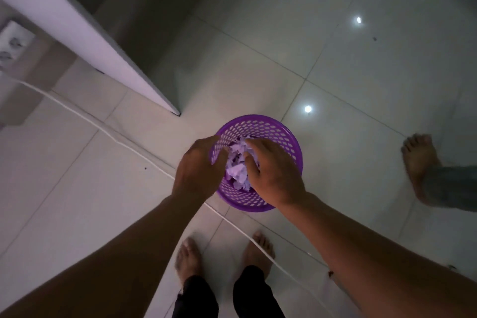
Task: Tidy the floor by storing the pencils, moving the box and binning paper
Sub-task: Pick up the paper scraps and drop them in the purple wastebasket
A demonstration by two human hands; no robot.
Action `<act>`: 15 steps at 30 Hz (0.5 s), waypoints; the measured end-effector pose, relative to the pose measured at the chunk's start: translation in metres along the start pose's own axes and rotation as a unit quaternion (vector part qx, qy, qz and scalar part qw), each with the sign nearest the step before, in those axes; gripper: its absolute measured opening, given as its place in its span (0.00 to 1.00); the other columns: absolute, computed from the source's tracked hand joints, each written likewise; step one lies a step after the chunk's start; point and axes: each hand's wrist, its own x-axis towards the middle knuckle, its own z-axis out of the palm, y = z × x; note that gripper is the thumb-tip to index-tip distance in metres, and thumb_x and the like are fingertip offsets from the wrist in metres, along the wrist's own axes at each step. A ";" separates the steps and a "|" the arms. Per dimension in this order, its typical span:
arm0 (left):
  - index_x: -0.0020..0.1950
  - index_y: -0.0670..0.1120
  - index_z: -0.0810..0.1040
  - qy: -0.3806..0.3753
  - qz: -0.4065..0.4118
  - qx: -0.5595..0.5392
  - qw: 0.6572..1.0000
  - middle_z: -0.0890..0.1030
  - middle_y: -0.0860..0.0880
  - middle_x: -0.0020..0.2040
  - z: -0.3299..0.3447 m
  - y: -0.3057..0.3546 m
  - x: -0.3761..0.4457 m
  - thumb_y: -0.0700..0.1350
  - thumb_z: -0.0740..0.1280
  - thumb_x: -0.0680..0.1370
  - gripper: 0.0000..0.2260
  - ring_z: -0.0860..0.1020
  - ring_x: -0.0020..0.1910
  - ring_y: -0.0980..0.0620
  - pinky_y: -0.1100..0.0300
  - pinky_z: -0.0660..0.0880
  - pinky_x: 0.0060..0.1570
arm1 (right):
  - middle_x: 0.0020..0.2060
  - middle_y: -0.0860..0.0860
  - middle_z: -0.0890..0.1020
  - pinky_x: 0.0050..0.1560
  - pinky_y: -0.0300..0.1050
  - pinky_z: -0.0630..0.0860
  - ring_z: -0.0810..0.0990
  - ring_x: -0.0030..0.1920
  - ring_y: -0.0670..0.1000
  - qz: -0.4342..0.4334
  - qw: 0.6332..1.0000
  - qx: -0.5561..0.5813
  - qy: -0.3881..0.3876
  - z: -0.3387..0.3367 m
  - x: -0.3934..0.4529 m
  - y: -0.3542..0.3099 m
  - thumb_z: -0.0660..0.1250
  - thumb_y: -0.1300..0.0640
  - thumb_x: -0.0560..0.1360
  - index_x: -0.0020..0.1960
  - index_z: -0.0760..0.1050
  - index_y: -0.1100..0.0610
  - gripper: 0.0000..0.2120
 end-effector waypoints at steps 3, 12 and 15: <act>0.71 0.49 0.74 0.060 -0.009 0.003 0.998 0.76 0.48 0.70 -0.054 -0.010 -0.030 0.55 0.62 0.82 0.20 0.75 0.66 0.47 0.52 0.73 0.63 | 0.61 0.53 0.80 0.59 0.52 0.78 0.78 0.61 0.54 -0.062 0.998 -0.021 0.001 -0.012 0.004 -0.051 0.58 0.48 0.81 0.67 0.73 0.56 0.19; 0.69 0.49 0.75 0.197 -0.038 0.050 0.978 0.77 0.47 0.67 -0.227 -0.093 -0.166 0.53 0.64 0.81 0.18 0.77 0.63 0.47 0.54 0.73 0.60 | 0.58 0.55 0.81 0.57 0.51 0.76 0.79 0.58 0.56 -0.244 0.970 -0.007 0.012 -0.005 -0.028 -0.259 0.60 0.53 0.80 0.64 0.76 0.58 0.16; 0.69 0.48 0.76 0.235 -0.047 0.072 0.968 0.78 0.46 0.66 -0.283 -0.125 -0.227 0.52 0.64 0.81 0.18 0.77 0.63 0.46 0.53 0.73 0.60 | 0.58 0.54 0.81 0.57 0.51 0.76 0.78 0.58 0.56 -0.290 0.957 -0.002 -0.002 0.000 -0.059 -0.334 0.60 0.53 0.80 0.64 0.76 0.58 0.17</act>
